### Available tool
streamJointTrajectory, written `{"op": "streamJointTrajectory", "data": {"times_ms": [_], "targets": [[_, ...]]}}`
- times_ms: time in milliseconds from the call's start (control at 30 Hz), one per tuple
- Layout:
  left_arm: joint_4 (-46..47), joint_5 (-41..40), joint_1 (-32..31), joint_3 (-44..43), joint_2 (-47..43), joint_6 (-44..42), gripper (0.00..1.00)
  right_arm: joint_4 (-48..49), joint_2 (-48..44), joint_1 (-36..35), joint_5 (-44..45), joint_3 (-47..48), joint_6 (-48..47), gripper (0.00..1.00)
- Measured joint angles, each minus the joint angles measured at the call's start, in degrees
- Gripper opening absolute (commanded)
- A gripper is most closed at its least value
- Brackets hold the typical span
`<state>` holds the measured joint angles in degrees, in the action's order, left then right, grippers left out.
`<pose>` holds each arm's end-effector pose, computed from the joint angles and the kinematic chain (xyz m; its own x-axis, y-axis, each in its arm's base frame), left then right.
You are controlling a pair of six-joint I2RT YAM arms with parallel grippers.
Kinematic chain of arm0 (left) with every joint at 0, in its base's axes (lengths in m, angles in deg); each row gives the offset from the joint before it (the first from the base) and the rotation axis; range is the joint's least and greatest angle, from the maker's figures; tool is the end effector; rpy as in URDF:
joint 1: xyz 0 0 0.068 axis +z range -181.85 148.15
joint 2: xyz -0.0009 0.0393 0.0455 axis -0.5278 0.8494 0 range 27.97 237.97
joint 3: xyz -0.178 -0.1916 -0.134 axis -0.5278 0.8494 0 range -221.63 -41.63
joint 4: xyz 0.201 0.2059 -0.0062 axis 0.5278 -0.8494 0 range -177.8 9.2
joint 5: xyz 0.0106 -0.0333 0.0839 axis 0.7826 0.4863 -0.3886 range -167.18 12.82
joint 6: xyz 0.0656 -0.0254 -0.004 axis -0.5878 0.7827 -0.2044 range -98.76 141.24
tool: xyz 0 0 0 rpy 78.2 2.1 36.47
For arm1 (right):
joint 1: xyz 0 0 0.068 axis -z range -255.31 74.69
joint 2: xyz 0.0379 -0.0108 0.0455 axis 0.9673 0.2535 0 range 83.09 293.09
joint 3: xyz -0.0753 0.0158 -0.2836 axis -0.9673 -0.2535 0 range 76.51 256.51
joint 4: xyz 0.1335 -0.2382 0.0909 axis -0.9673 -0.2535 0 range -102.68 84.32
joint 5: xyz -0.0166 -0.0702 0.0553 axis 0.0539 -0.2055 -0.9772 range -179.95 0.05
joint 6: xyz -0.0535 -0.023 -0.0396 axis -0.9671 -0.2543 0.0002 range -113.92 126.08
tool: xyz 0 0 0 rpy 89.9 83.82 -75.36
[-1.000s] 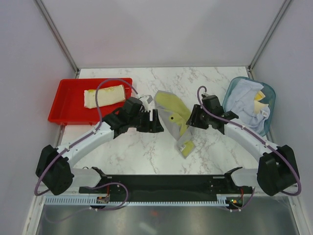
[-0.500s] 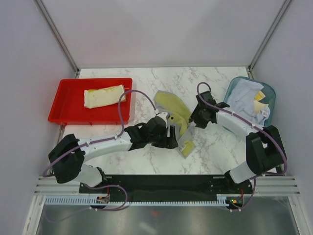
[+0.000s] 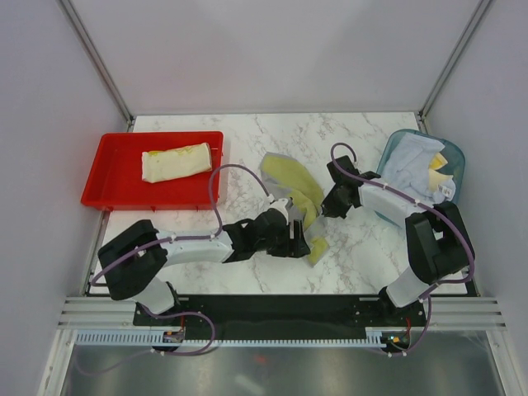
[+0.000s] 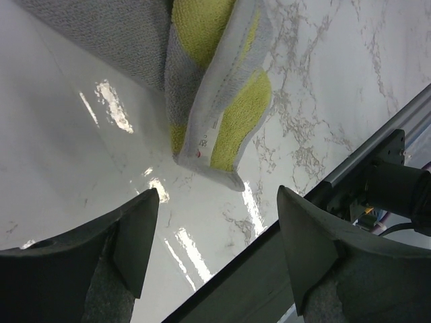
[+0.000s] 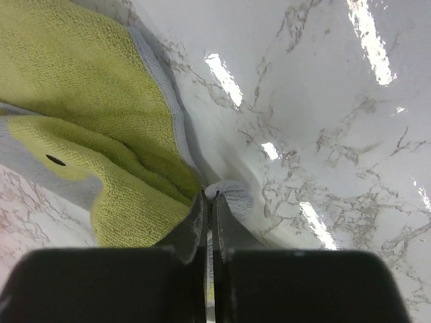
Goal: Fold and stack the towels
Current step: Flatten out the crumpled towel
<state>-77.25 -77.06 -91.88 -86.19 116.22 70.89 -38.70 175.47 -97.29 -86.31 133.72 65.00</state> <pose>0.1750 -0.3038 0.1690 -0.8693 -0.0180 -0.4939 0.3160 0.7482 -0.5834 0.3152 0.1233 0.1687 -0.7456 0.6208 -0.2424 0.5558 0.7799 0.2880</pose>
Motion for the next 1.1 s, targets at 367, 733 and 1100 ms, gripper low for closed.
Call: {"op": "streamJointTrajectory", "data": {"times_ms": [367, 733, 1100], "targets": [[2.6, -2.8, -3.7, 0.0, 5.2, 4.6, 0.66, -0.5, -2.6, 0.0, 1.4, 0.0, -0.2, 0.00], [2.3, -3.3, -7.3, -4.8, 11.7, 8.9, 0.49, -0.4, -4.2, 0.0, 1.5, -0.3, -0.8, 0.00], [-5.9, -5.9, -7.3, -10.9, 14.3, 8.9, 0.02, -0.6, -8.4, 0.2, 1.9, -0.9, -2.8, 0.00]]}}
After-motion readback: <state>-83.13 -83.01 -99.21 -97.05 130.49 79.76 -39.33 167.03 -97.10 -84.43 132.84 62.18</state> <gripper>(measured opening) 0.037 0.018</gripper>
